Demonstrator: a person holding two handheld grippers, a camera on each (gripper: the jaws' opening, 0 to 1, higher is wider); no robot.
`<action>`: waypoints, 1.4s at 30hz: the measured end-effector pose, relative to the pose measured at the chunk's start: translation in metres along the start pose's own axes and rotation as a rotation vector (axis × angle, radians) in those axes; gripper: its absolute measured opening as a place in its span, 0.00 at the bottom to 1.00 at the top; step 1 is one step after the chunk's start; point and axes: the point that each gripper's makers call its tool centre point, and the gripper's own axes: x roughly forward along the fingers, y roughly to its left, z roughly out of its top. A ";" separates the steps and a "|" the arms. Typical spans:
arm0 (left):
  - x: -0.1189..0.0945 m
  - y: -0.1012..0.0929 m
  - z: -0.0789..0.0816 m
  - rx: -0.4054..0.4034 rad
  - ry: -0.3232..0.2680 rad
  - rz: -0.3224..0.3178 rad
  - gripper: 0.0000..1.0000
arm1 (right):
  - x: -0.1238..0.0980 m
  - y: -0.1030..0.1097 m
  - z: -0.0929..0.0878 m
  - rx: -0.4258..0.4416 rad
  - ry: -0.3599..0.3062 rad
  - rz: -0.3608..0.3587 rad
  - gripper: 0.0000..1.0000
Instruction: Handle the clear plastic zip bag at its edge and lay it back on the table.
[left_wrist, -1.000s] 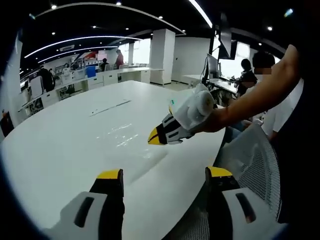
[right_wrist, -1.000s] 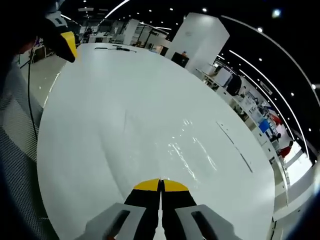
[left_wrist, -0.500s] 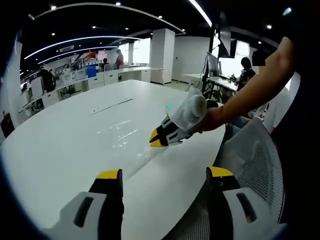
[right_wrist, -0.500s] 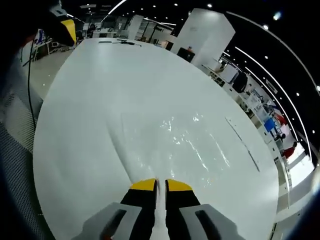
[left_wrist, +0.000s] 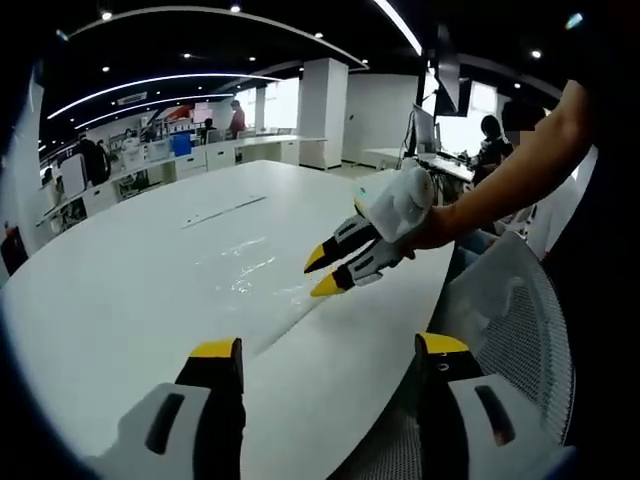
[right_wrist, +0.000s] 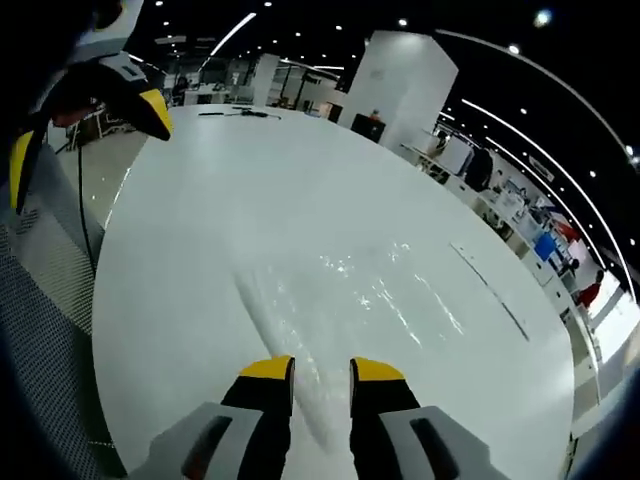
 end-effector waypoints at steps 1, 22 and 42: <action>0.000 0.001 0.000 -0.004 -0.003 0.002 0.69 | -0.001 0.001 0.000 0.015 -0.006 0.008 0.22; -0.006 0.022 -0.006 -0.026 -0.025 0.049 0.77 | -0.081 0.009 -0.004 0.149 -0.120 0.005 0.53; -0.017 0.011 -0.014 -0.052 -0.053 0.049 0.83 | -0.162 0.008 -0.046 0.350 -0.157 -0.076 0.77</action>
